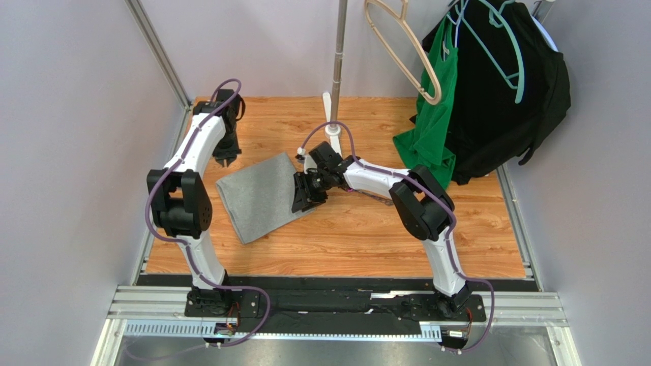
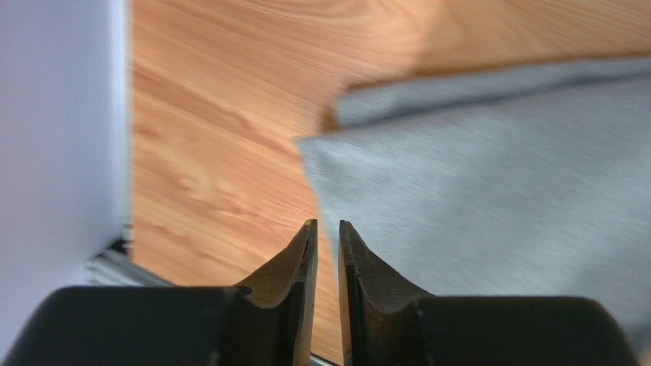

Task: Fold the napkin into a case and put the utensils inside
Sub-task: Rotate the square-folded napkin at the center of the board.

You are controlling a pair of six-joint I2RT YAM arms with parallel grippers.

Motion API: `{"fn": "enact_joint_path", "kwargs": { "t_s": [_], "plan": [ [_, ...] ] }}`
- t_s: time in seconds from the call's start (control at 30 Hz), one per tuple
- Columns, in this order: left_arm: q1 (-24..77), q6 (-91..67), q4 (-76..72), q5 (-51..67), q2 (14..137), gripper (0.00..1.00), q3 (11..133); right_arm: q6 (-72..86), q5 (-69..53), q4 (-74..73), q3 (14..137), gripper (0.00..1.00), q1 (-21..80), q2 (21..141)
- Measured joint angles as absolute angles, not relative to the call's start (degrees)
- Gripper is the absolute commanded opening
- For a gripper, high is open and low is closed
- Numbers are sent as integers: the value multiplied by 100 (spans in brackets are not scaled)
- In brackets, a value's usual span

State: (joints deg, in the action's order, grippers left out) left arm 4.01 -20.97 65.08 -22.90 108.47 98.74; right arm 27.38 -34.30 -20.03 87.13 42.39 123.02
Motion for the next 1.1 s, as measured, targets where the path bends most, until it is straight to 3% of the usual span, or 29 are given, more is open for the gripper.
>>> {"fn": "enact_joint_path", "kwargs": {
  "t_s": [0.13,0.37,0.5,0.63,0.73,0.9,1.1],
  "plan": [
    [633,-2165,6241,-1387,10718,9,9570,2480,-2880,-2453,8912,42,4388,12302],
    [1015,-2303,5867,-849,11885,9,9111,1852,-1516,-3039,9415,41,4394,12492],
    [1194,-2467,5749,-545,11727,9,8455,1428,-932,-3391,10436,42,4193,13065],
    [1306,-2759,5247,5,11072,29,7594,1083,-519,-3758,12040,49,3870,13968],
    [1326,-2943,5142,381,10379,32,7120,934,-408,-3927,12508,54,3697,14178],
    [1131,-2989,5061,827,9520,25,7338,1033,-567,-4036,11810,54,3677,13552],
    [976,-2939,4934,1192,10208,21,7876,1511,-965,-3791,10357,45,4235,12374]
  ]
}}
